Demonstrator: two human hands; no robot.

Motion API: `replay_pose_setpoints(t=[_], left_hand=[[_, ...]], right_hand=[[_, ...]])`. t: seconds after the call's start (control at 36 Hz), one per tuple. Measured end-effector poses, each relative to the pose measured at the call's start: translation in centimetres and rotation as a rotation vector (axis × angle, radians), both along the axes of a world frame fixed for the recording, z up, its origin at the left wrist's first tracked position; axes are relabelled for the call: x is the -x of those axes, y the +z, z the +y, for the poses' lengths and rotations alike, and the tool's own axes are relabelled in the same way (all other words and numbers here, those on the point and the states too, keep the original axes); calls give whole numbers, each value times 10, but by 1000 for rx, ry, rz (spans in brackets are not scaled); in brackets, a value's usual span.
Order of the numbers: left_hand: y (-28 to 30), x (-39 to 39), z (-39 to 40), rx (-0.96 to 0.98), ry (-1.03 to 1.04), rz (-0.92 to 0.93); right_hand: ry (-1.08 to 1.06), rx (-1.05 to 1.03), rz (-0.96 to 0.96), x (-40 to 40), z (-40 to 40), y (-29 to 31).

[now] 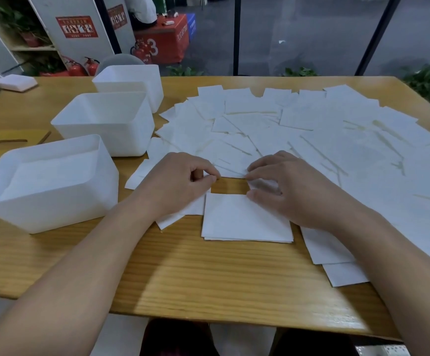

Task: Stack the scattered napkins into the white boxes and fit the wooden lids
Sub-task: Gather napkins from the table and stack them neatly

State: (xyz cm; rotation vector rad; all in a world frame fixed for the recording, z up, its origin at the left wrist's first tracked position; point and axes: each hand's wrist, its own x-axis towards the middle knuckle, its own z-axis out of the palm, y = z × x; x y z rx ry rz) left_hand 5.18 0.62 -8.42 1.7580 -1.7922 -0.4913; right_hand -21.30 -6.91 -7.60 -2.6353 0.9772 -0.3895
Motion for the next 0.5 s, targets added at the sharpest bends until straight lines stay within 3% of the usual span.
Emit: replay_pose_setpoints(t=[0.5], left_hand=[[0, 0, -1, -10, -4, -5]], right_hand=[[-128, 83, -115, -13, -6, -11]])
